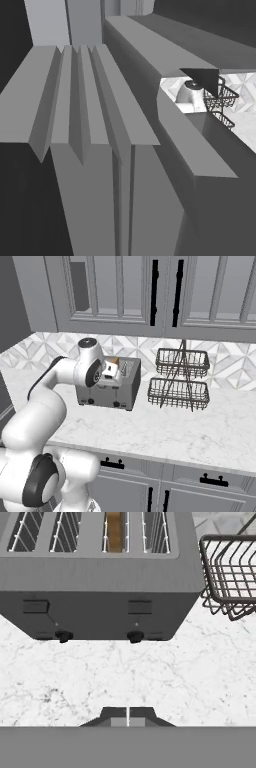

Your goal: Start the toaster. Once the lever pops up, take the bread to the plate on the dining counter.

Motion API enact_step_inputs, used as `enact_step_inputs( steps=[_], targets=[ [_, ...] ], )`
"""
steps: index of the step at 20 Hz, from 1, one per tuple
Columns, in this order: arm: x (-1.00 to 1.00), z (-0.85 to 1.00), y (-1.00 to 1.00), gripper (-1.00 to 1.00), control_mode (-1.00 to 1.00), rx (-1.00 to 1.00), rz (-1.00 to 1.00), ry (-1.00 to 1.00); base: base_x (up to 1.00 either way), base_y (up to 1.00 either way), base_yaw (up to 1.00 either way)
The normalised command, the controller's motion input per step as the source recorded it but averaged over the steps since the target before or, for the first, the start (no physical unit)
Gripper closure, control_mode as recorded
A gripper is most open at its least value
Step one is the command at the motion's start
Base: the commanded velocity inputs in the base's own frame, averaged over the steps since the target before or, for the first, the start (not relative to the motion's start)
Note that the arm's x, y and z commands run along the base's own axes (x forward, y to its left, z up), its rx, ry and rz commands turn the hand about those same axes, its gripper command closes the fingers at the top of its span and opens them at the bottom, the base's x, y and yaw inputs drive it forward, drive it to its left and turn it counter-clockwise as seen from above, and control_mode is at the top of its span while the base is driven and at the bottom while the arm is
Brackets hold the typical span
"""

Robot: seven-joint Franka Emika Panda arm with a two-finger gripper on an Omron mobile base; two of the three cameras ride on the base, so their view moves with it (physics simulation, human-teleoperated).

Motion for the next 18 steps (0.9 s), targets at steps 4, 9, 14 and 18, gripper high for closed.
enact_step_inputs(
  steps=[4,9,14,18],
  targets=[
    [0.25,0.0,-0.01,1.0,-1.0,-0.03,-0.02,-0.19,0.0,0.0,0.0],
    [0.19,0.0,-0.12,1.0,-1.0,0.0,0.0,-0.05,0.0,0.0,0.0],
    [0.36,-0.12,-0.08,1.0,-1.0,0.0,0.0,0.0,0.0,0.0,0.0],
    [0.5,-0.18,-0.04,1.0,-1.0,0.0,0.0,0.0,0.0,0.0,0.0]
  ],
)
